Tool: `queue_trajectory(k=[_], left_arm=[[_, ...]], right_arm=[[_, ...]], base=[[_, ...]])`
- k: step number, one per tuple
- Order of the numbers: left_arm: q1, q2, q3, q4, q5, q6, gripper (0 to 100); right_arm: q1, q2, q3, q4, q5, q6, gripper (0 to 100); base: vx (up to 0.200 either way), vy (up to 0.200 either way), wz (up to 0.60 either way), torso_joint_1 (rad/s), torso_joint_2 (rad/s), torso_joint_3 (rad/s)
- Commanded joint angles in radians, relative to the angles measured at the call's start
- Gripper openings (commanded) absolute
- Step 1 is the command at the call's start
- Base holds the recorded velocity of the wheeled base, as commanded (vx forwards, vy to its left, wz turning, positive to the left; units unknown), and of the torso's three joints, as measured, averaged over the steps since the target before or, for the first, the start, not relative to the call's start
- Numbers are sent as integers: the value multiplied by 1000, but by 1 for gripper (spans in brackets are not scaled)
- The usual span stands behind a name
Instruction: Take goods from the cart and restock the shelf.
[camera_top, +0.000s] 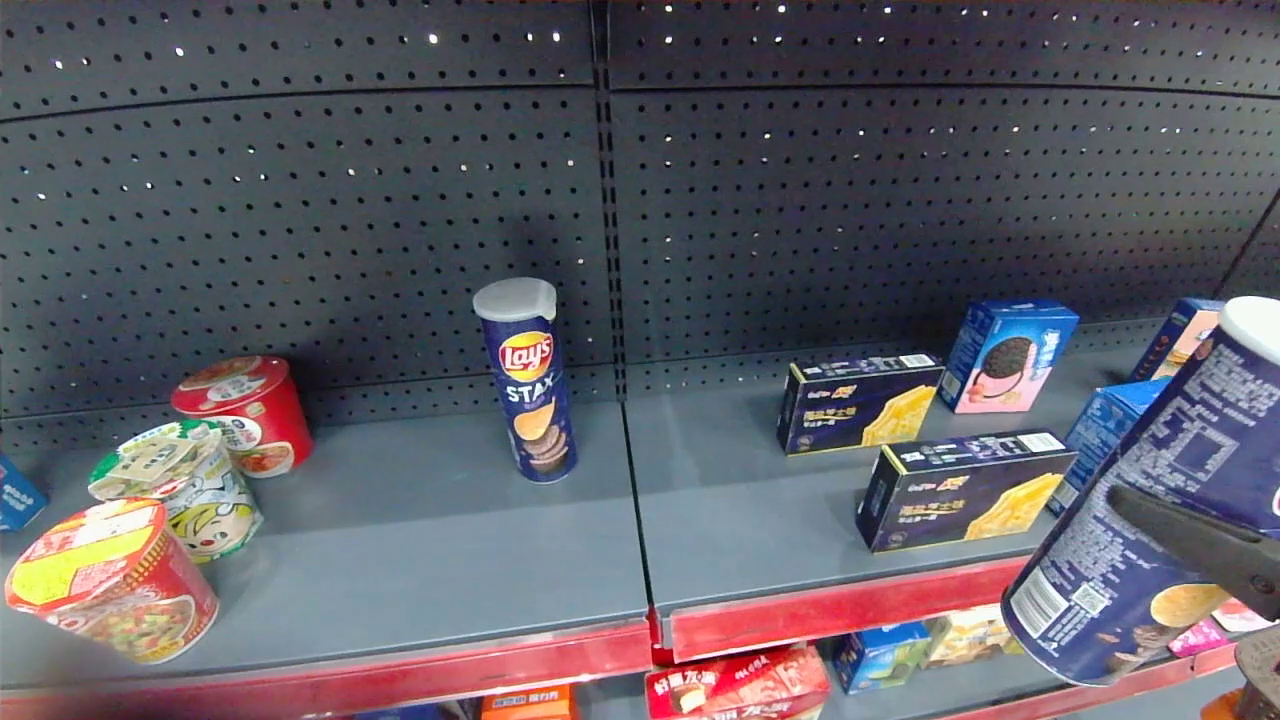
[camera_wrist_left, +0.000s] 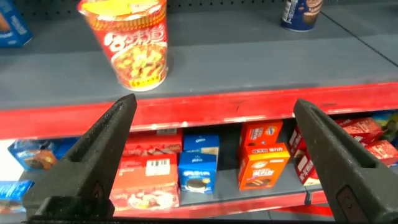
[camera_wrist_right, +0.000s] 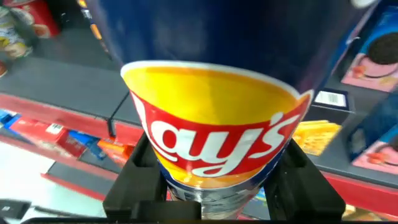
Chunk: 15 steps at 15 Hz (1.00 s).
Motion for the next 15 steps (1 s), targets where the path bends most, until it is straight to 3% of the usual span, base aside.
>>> queue_trajectory(k=[1, 7, 10, 15], left_arm=[[0, 1, 0, 0, 0, 3, 100], [0, 1, 0, 0, 0, 3, 100], [0, 1, 0, 0, 1, 3, 100], [0, 1, 0, 0, 1, 1, 100]], right_arm=[[-6, 5, 0, -1, 0, 0, 0], [-23, 5, 0, 1, -2, 0, 0], [-35, 5, 0, 1, 0, 0, 0], [-44, 5, -2, 2, 1, 0, 0]], base=[[0, 0, 0, 0, 0, 0], [0, 0, 0, 0, 0, 0], [-200, 0, 0, 7, 1, 1], [0, 0, 0, 0, 0, 0]])
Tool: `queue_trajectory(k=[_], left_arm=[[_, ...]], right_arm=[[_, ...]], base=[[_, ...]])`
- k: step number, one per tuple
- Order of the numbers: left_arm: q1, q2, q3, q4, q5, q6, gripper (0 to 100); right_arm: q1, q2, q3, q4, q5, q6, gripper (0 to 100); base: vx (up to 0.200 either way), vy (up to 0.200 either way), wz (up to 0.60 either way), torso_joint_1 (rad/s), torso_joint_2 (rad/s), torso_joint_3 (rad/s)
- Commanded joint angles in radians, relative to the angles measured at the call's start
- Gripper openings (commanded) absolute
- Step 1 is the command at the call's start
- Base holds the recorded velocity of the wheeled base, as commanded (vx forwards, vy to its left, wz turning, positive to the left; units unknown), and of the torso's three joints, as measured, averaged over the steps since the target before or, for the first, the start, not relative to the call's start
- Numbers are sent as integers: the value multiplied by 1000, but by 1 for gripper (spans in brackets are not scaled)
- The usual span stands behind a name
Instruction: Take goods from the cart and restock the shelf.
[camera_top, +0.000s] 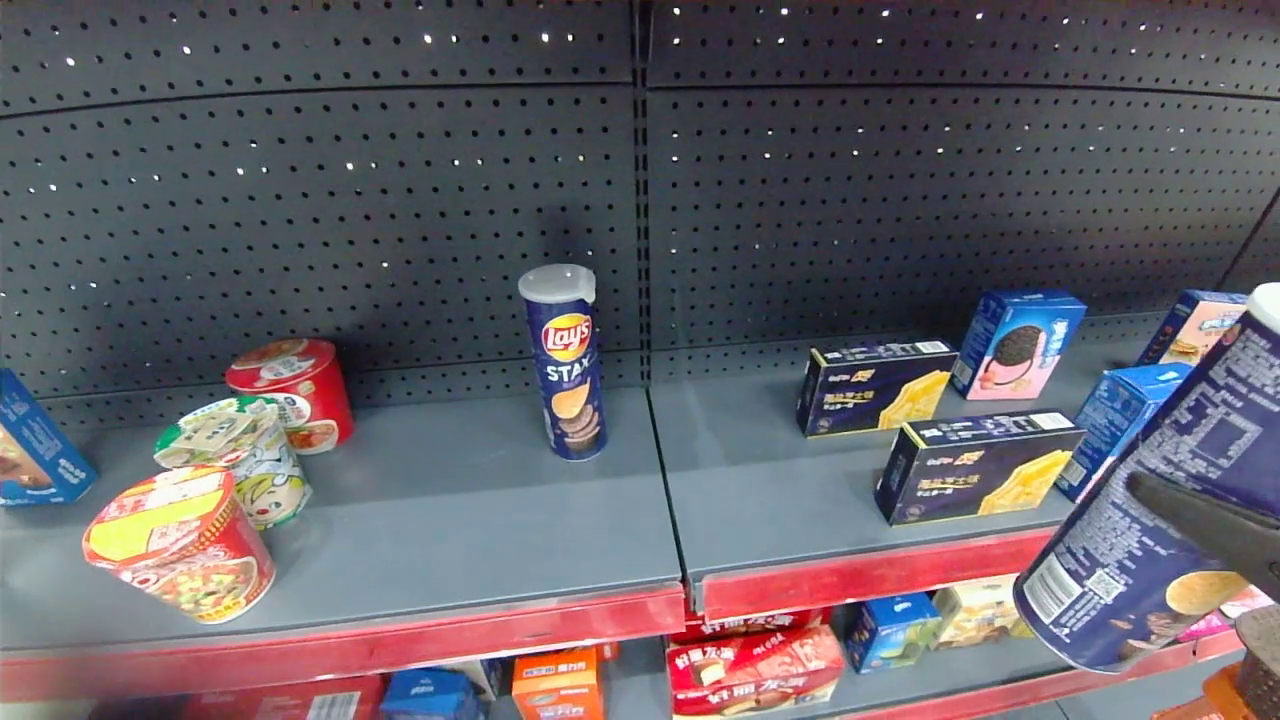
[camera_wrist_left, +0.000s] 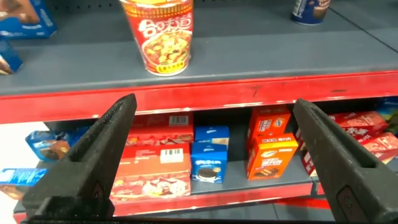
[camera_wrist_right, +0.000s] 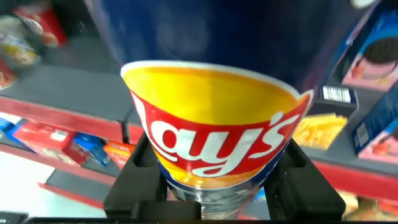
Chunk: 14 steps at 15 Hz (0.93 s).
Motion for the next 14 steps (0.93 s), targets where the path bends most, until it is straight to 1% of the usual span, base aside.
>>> queue_trajectory(k=[1, 4, 7, 10, 12, 14], left_arm=[[1, 1, 0, 0, -1, 1, 100], [1, 1, 0, 0, 2, -3, 100], [1, 1, 0, 0, 2, -3, 100], [1, 1, 0, 0, 2, -3, 100], [1, 1, 0, 0, 2, -2, 100], [1, 1, 0, 0, 2, -3, 100]], right_arm=[[-5, 3, 0, 2, 0, 0, 0], [-9, 3, 0, 2, 0, 0, 0], [-7, 3, 0, 1, 15, 0, 0], [-15, 3, -13, -4, 109, 1, 0], [-18, 24, -16, -4, 148, 1, 0], [-35, 52, -43, -5, 129, -2, 0]], base=[[0, 0, 0, 0, 0, 0], [0, 200, 0, 4, 6, 2], [0, 0, 0, 0, 0, 0], [0, 0, 0, 0, 0, 0], [0, 0, 0, 0, 0, 0], [0, 0, 0, 0, 0, 0]])
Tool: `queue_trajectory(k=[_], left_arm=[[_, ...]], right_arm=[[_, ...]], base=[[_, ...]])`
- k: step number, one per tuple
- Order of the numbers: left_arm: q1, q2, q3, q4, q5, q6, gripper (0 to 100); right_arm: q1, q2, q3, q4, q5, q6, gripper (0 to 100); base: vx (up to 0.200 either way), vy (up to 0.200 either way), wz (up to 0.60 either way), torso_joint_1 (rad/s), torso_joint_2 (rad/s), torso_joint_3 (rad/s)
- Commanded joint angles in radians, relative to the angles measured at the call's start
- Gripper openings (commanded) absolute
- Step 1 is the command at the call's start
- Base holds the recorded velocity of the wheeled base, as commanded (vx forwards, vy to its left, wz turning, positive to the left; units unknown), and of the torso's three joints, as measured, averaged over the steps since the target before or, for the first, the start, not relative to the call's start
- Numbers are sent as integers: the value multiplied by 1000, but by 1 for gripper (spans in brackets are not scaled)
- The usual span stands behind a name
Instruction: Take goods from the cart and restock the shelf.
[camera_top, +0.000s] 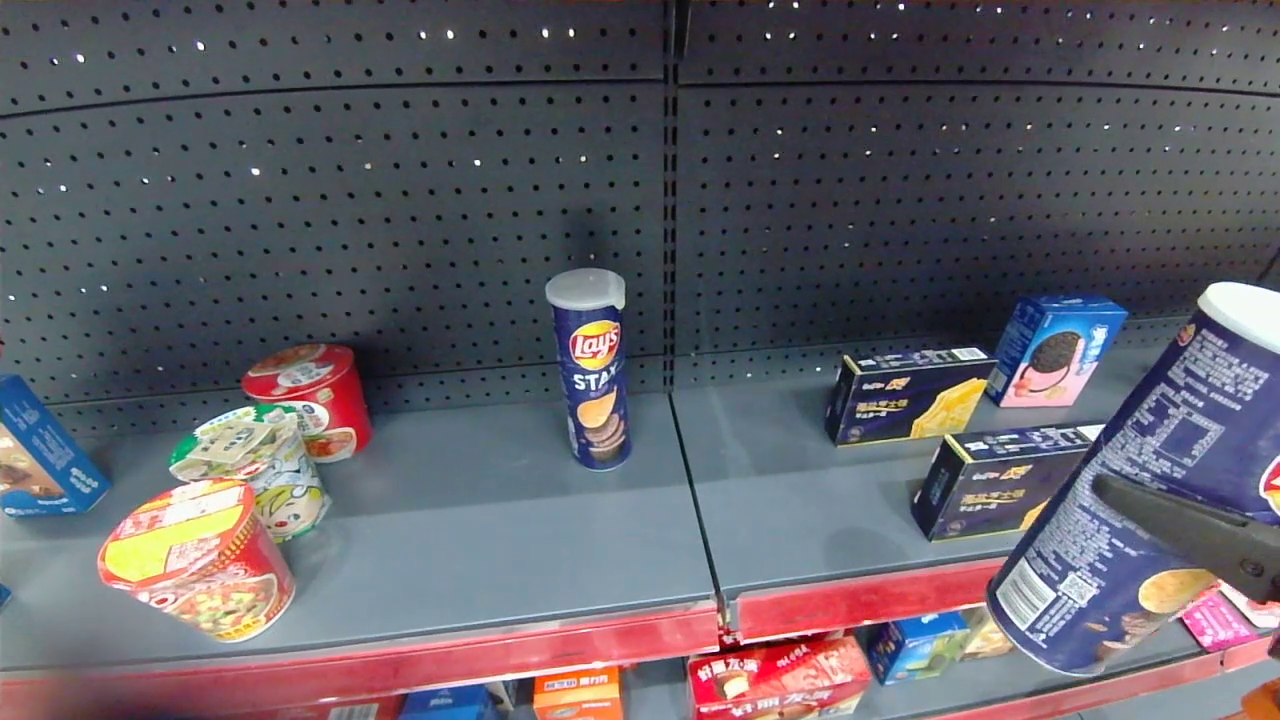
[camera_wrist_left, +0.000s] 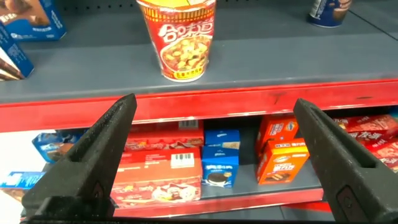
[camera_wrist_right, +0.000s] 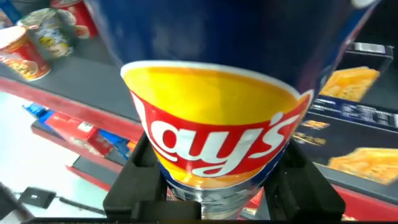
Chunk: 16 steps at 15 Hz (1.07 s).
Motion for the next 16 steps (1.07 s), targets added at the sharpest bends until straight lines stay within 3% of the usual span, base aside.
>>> queue_trajectory(k=[1, 3, 6, 16], left_arm=[[0, 1, 0, 0, 2, -2, 100], [0, 1, 0, 0, 2, -2, 100], [0, 1, 0, 0, -1, 1, 100], [0, 1, 0, 0, 1, 1, 100]], right_arm=[[-35, 30, -39, 4, -23, -8, 0], [-73, 35, -62, 27, -32, -30, 0], [-94, 29, -63, 70, -22, -51, 0], [-102, 112, -117, 63, 37, -37, 0]], base=[[0, 0, 0, 0, 0, 0], [0, 0, 0, 0, 0, 0], [0, 0, 600, -1, 5, 1], [0, 0, 0, 0, 0, 0]])
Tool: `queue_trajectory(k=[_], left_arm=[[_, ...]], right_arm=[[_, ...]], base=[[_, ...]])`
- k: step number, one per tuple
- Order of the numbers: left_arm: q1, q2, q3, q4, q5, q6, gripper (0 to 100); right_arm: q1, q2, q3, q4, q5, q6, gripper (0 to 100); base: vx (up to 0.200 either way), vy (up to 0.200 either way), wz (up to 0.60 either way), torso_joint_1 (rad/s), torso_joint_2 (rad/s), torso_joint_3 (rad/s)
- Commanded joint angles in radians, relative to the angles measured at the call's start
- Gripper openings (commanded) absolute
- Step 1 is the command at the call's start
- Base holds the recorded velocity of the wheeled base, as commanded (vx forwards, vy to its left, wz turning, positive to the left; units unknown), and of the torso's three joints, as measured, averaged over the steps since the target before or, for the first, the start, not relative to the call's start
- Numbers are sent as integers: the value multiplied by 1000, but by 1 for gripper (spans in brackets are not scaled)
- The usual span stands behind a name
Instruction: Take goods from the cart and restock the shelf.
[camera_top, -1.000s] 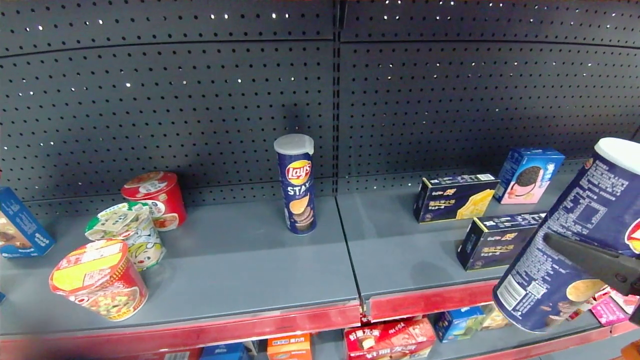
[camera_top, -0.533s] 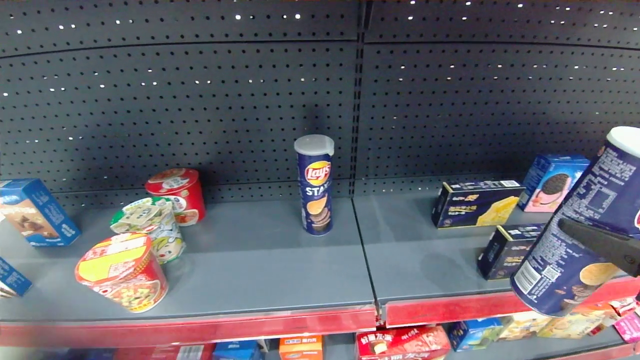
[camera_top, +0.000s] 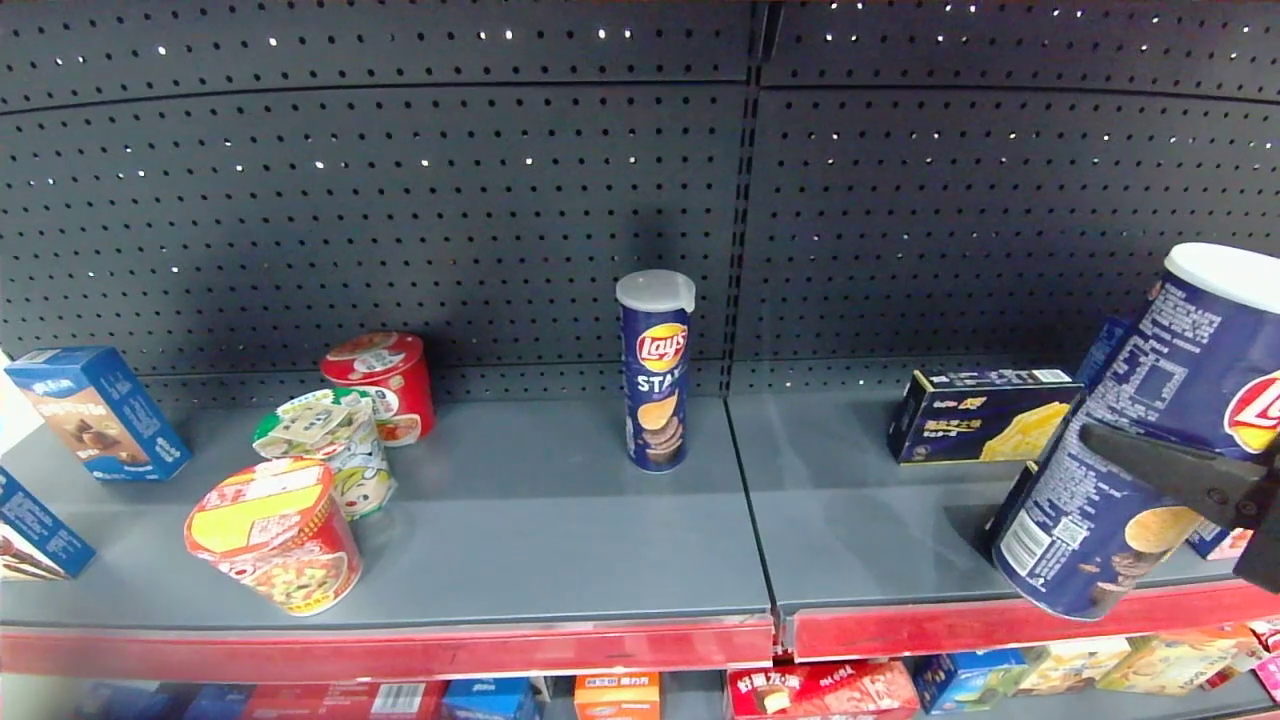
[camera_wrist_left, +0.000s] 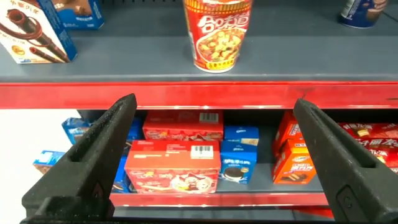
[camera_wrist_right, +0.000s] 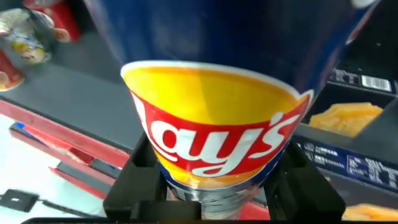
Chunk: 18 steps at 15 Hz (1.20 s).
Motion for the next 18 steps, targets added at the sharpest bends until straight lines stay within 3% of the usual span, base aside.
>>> queue_trajectory(k=[1, 4, 5, 8, 10, 11, 12, 13, 15, 16, 18], left_arm=[[0, 1, 0, 0, 1, -1, 100], [0, 1, 0, 0, -7, 8, 100], [0, 1, 0, 0, -10, 13, 100], [-2, 1, 0, 0, -21, 19, 100], [-6, 9, -3, 5, -71, 54, 100], [-48, 101, -66, 0, -148, 91, 100], [-100, 311, -215, 3, -208, -3, 100], [-103, 430, -244, -31, -199, -18, 100], [-103, 607, -264, -152, -197, 63, 100], [-109, 729, -295, -295, -203, 91, 100], [-118, 854, -331, -385, -209, 92, 100]], right_arm=[[9, 72, -29, -4, 11, -3, 0], [99, 129, -47, -43, 11, -9, 0], [168, 132, -44, -37, 1, -9, 0], [221, 170, -53, -34, -72, -11, 0], [248, 187, -44, -27, -120, -18, 0], [279, 192, -47, -12, -160, -27, 0], [313, 210, -55, -4, -190, -30, 0], [325, 219, -59, -8, -210, -30, 0], [336, 244, -89, -9, -224, -32, 0], [331, 244, -115, -4, -235, -30, 0], [333, 244, -141, 6, -264, -32, 0]], base=[[0, 0, 0, 0, 0, 0], [0, 0, 0, 0, 0, 0], [0, 0, 0, 0, 0, 0], [0, 0, 0, 0, 0, 0], [0, 0, 0, 0, 0, 0], [0, 0, 0, 0, 0, 0], [0, 0, 0, 0, 0, 0], [0, 0, 0, 0, 0, 0], [0, 0, 0, 0, 0, 0], [0, 0, 0, 0, 0, 0], [0, 0, 0, 0, 0, 0]])
